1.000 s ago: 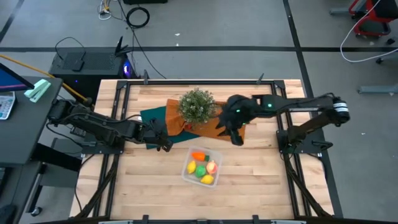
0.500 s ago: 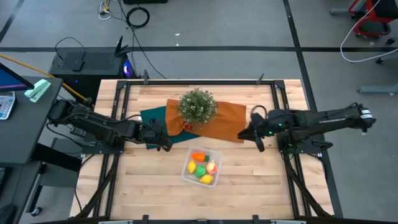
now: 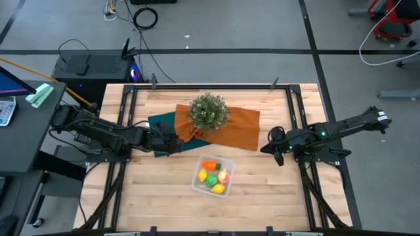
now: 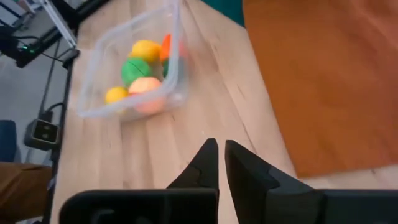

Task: Pick and placing Produce into tupperware
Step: Put the strawberry into the transparent bin

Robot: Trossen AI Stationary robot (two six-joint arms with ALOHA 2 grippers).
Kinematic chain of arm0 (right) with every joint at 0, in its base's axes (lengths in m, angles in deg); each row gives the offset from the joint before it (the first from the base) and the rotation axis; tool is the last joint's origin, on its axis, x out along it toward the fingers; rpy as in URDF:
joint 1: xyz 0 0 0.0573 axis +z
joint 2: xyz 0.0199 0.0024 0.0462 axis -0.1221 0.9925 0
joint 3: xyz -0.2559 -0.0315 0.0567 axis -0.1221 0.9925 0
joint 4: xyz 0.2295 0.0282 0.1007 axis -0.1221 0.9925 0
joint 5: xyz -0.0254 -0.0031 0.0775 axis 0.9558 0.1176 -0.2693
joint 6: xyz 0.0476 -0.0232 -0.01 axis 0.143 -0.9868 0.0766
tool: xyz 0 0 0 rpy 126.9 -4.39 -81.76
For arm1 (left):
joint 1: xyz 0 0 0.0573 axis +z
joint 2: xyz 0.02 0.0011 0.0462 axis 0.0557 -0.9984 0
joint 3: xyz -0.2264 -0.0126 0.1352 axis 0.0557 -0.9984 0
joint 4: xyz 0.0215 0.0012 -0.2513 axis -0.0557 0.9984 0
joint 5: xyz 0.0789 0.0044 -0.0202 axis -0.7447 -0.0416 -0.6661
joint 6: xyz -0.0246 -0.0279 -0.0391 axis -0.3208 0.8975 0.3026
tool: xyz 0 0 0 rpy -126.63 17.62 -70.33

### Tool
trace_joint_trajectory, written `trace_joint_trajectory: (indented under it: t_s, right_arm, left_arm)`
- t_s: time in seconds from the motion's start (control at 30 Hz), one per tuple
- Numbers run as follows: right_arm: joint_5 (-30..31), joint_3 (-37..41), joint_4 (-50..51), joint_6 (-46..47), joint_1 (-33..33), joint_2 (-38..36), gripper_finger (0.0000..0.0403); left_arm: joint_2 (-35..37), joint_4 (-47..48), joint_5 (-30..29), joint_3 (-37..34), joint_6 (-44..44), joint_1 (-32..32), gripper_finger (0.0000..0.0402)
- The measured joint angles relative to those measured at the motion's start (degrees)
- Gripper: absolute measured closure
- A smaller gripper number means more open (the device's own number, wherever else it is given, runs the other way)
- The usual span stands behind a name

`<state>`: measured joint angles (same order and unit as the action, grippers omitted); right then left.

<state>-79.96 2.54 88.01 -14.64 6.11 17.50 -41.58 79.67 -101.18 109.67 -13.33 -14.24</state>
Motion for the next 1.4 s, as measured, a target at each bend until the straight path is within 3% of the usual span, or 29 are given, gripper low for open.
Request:
trace_joint_trajectory:
  t_s: [0.23, 0.4, 0.53, 0.63, 0.8, 1.0, 1.4]
  right_arm:
    - [3.45, 1.48, -0.25, 3.04, 2.64, 0.03, 0.0402]
    - [4.28, 1.48, -0.32, 4.34, 2.93, 0.06, 0.0402]
    - [4.28, 1.48, -0.34, 4.62, 2.93, 0.06, 0.0402]
    - [4.28, 1.48, -0.37, 4.94, 2.93, 0.08, 0.0403]
    - [4.26, 1.48, -0.44, 4.97, 2.93, 0.08, 0.0403]
    - [4.24, 1.48, -0.58, 4.99, 2.93, 0.08, 0.0403]
    - [4.22, 1.45, -0.84, 4.92, 2.93, 0.1, 0.0402]
  left_arm:
    - [-5.37, -8.65, -3.45, 0.0, 8.2, 0.0, 0.0319]
    - [-12.37, -18.23, -2.28, 0.0, 8.28, 0.17, 0.0321]
    - [-15.0, -22.8, 2.1, 0.0, 11.08, 1.59, 0.032]
    - [-15.54, -26.94, 5.96, 0.0, 10.9, 3.17, 0.032]
    - [-15.49, -33.75, 5.9, 0.0, 4.49, 4.89, 0.0313]
    - [-15.72, -33.73, 5.69, 0.0, 3.69, 5.51, 0.0279]
    - [-19.02, -34.94, 8.27, 0.04, 8.18, 5.44, 0.0165]
